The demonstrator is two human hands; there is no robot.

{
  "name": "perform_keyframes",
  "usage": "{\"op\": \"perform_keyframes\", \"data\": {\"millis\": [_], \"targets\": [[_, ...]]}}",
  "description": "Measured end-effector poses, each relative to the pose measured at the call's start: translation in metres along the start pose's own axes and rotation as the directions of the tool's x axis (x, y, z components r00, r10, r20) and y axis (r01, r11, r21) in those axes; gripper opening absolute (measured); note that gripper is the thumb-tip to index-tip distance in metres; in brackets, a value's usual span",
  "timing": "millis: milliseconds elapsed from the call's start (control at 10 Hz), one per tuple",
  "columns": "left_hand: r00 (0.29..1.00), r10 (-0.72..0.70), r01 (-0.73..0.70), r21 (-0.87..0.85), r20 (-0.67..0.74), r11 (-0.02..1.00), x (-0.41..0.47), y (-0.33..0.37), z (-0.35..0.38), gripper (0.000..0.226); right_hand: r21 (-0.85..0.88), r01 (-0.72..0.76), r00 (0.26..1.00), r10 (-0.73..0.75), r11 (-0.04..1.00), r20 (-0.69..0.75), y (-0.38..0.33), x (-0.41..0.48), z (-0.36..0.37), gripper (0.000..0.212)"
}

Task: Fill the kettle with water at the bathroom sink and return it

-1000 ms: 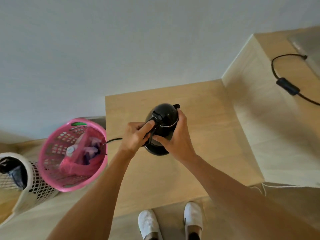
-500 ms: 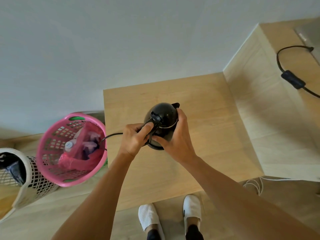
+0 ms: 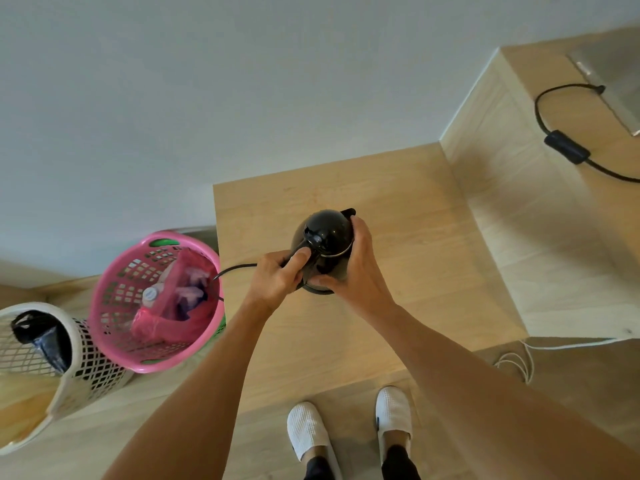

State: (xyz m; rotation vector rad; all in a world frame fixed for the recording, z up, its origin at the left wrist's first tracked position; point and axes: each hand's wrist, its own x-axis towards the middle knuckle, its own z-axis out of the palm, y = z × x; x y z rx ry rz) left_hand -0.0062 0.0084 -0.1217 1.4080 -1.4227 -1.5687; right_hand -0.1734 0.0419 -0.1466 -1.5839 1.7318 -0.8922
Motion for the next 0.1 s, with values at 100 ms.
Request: {"op": "perform_keyframes", "data": {"millis": [100], "targets": [[0.999,0.012,-0.007,0.159,-0.030,0.987,-0.0172,0.0060,-0.0136,0.059,0.043,-0.109,0.993,0.106,0.993,0.059,-0.0277,-0.0055,-0.0348,0.138]]}}
